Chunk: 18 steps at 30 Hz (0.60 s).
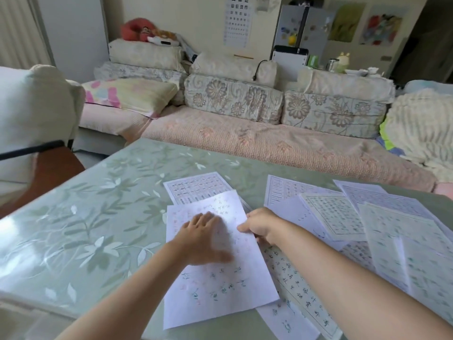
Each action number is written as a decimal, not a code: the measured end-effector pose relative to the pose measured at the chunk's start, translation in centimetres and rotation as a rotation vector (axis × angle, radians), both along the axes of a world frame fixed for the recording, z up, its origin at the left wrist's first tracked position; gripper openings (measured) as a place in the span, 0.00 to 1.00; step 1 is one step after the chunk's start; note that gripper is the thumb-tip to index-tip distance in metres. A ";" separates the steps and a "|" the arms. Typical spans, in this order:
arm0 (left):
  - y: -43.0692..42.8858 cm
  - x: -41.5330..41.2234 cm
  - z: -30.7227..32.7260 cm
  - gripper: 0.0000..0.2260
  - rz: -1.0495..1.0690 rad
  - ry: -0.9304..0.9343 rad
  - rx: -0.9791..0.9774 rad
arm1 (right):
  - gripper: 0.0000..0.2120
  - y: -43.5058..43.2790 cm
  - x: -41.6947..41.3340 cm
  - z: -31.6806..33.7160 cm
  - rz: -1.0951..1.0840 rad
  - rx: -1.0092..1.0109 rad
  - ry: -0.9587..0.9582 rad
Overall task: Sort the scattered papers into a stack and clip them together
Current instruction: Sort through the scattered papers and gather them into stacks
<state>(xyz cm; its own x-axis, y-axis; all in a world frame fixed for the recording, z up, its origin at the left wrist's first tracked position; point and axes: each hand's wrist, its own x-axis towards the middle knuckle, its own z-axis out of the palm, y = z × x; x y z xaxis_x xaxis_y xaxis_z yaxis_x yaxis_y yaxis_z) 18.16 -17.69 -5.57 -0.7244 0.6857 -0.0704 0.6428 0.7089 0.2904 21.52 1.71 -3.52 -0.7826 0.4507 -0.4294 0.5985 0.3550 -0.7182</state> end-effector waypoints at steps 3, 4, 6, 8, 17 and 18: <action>0.0 -1.7 0.6 0.43 0.135 0.019 0.111 | 0.03 0.7 -0.5 0.2 -0.015 0.033 0.180; -0.1 -2.3 0.8 0.42 0.181 0.018 0.147 | 0.02 1.1 -0.9 0.5 -0.029 0.034 0.238; -0.3 -3.0 0.9 0.40 0.240 0.014 0.193 | 0.04 1.7 -1.9 1.0 -0.060 0.094 0.301; -0.3 -3.3 0.8 0.39 0.228 0.031 0.170 | 0.08 2.1 -3.1 1.4 -0.074 0.164 0.325; -1.9 -5.2 -0.6 0.42 0.141 -0.033 -0.040 | 0.04 -0.1 -8.6 0.4 0.035 0.415 0.179; -2.0 -5.5 -0.8 0.41 0.149 -0.041 -0.035 | 0.06 -0.2 -9.3 0.2 0.049 0.442 0.112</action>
